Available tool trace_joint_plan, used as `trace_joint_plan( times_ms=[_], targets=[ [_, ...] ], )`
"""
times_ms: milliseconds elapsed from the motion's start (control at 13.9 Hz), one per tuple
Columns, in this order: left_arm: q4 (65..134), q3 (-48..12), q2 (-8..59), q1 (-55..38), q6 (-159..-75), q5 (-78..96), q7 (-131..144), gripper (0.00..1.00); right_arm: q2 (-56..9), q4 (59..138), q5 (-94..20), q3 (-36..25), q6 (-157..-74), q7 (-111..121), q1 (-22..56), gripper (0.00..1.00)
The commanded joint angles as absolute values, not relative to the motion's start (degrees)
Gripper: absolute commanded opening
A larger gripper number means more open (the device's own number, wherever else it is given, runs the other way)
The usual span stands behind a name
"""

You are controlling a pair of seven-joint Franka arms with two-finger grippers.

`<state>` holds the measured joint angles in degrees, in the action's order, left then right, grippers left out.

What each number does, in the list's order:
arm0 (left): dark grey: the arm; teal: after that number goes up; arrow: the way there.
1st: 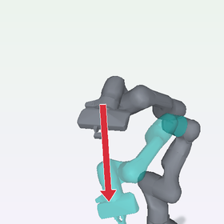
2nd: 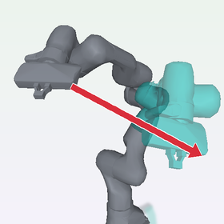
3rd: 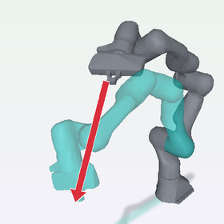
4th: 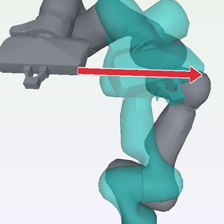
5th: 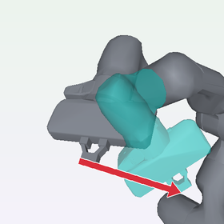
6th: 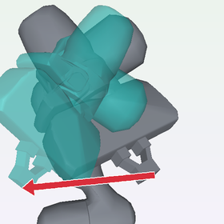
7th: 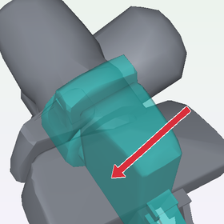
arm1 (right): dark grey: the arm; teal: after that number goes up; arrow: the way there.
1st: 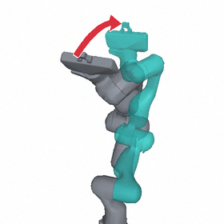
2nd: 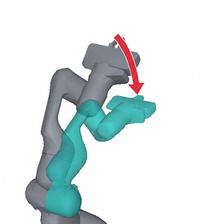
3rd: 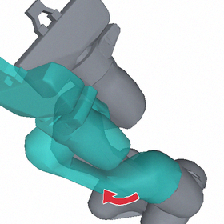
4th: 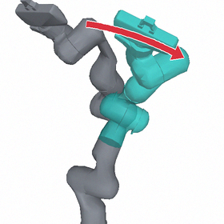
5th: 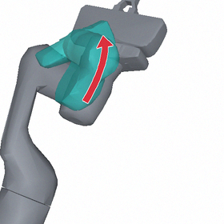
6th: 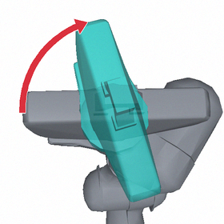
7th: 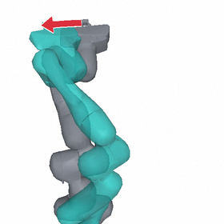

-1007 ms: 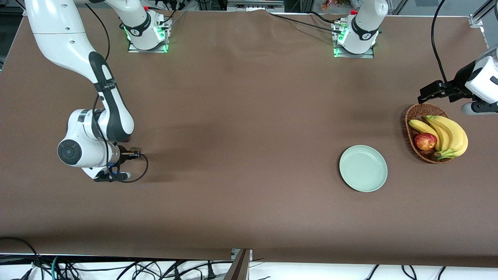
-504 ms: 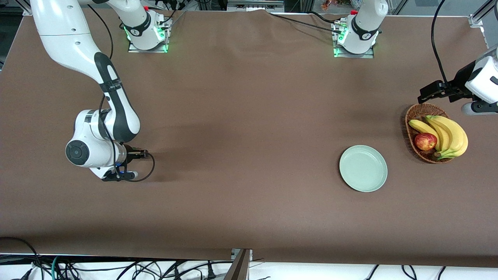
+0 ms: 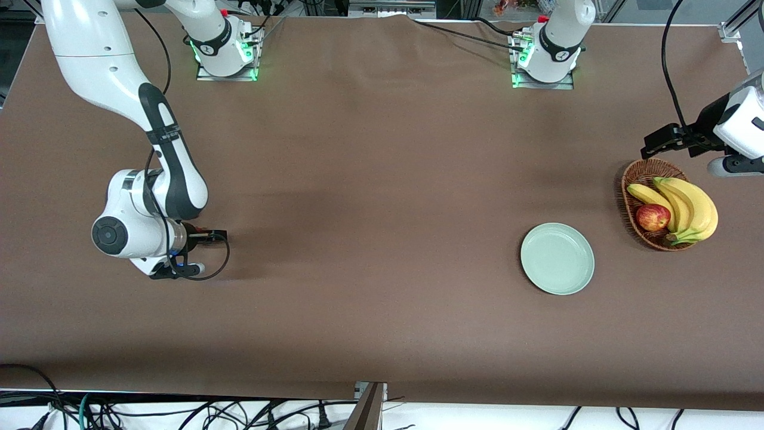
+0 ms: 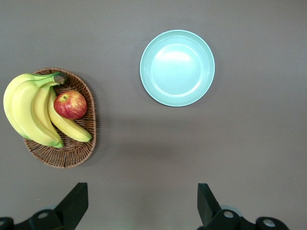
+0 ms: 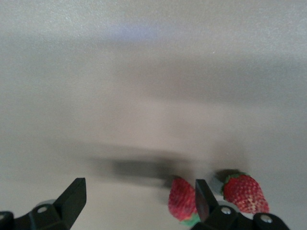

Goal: Collect all strawberries into plate
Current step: 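Align the right gripper over one strawberry and close on it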

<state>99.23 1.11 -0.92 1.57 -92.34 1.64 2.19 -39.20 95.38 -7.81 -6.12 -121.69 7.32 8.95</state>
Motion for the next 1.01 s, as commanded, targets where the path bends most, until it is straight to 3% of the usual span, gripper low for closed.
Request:
trace_joint_plan(
  times_ms=[0,935],
  targets=[
    [98.44,0.79,-0.53,1.58,-92.46,0.44,1.93,1.00,-38.41,95.27,-5.90,-6.85,-121.02,9.57,8.61,1.00],
    [98.44,0.79,-0.53,1.58,-92.46,0.44,1.93,1.00,-40.51,96.15,-5.01,-7.12,-117.42,10.46,8.53,1.00]
  ],
)
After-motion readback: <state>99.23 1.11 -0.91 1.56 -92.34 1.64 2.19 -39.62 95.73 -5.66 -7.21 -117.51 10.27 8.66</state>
